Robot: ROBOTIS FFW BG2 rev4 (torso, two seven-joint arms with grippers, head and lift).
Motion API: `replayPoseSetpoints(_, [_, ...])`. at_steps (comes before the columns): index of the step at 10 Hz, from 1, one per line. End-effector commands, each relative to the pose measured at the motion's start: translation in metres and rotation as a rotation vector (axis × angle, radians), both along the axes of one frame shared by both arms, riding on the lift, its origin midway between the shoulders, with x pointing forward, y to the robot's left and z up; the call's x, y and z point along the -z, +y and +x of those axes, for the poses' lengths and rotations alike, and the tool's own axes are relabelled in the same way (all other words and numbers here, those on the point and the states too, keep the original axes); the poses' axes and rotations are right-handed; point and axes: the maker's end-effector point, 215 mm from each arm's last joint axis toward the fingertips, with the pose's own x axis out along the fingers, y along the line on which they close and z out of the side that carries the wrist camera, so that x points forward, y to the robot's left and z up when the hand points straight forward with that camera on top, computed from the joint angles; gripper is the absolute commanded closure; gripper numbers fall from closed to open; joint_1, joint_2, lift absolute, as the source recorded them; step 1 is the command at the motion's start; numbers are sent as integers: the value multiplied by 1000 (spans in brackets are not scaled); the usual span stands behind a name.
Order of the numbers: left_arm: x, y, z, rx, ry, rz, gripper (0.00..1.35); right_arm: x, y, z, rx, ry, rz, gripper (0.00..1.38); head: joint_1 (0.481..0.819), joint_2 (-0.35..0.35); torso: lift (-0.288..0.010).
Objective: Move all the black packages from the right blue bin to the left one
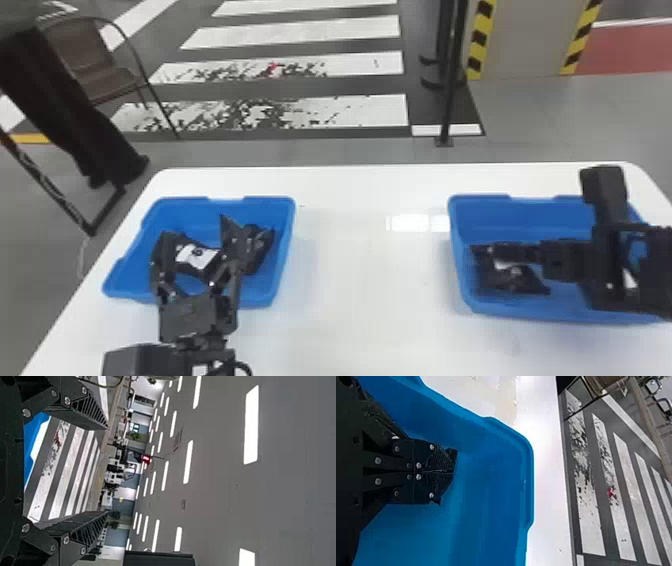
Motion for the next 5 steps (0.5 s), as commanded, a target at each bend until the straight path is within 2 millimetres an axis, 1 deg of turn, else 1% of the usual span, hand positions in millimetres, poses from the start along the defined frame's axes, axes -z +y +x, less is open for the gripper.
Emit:
replayPoseSetpoints(1, [-1, -1, 0, 1, -3, -1, 309, -12, -8, -3, 24, -25, 31, 1219, 695, 142, -154])
replayPoseSetpoints(2, [0, -1, -1, 1, 0, -1, 309, -19, -10, -4, 34, -32, 59, 1223, 695, 138, -154])
replayPoseSetpoints(3, [1, -1, -2, 1, 0, -1, 309, -31, -12, -3, 41, -53, 78, 1223, 695, 133, -154])
replayPoseSetpoints(4, [-1, -2, -2, 4, -7, -3, 308, -46, -7, -2, 40, -80, 117, 1223, 695, 130, -154])
replayPoseSetpoints(5, [-5, -7, -2, 14, -23, -13, 308, -63, 5, 1, 28, -105, 194, 1223, 695, 129, -154])
